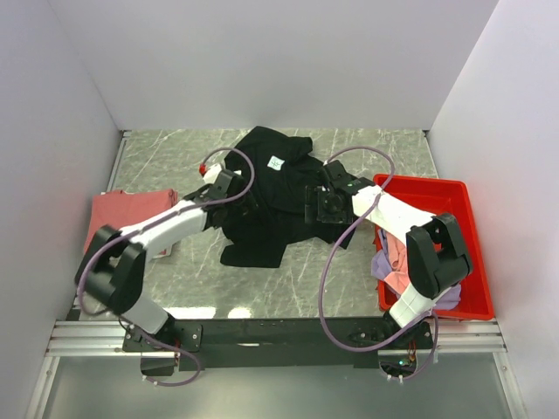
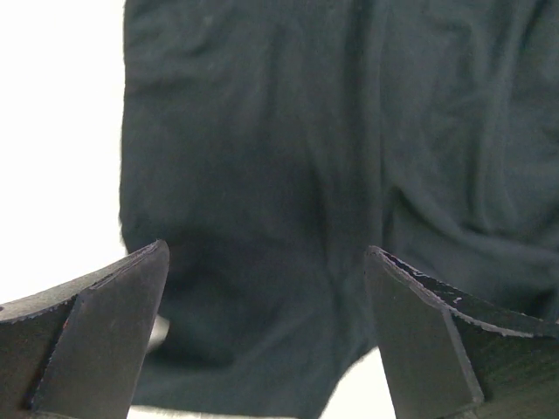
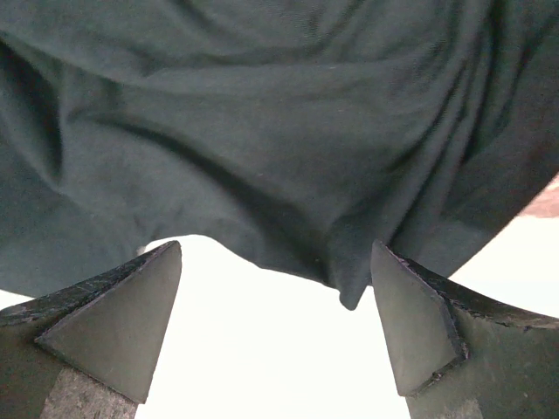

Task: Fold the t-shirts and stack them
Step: Flatten the tshirt out

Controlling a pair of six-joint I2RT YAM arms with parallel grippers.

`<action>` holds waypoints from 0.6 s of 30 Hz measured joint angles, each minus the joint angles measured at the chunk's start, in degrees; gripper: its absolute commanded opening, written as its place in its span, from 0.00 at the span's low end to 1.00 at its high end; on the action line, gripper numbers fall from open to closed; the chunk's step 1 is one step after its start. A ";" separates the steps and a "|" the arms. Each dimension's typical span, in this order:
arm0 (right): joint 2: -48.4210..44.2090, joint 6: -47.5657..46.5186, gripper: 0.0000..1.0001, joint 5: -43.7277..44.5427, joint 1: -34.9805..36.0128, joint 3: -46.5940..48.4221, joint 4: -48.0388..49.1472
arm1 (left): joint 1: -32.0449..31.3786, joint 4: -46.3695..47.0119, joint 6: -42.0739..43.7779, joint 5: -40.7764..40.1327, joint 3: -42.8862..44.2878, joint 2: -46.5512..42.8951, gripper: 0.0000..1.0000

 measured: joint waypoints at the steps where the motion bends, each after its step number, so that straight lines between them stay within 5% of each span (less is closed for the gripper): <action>1: 0.00 0.00 0.95 0.31 -0.07 -0.07 0.00 | 0.26 0.33 0.44 0.02 0.96 1.88 0.99; 18: -0.33 -1.57 0.94 -2.80 -1.11 -1.88 1.70 | 8.22 2.05 3.89 0.31 16.24 23.71 0.99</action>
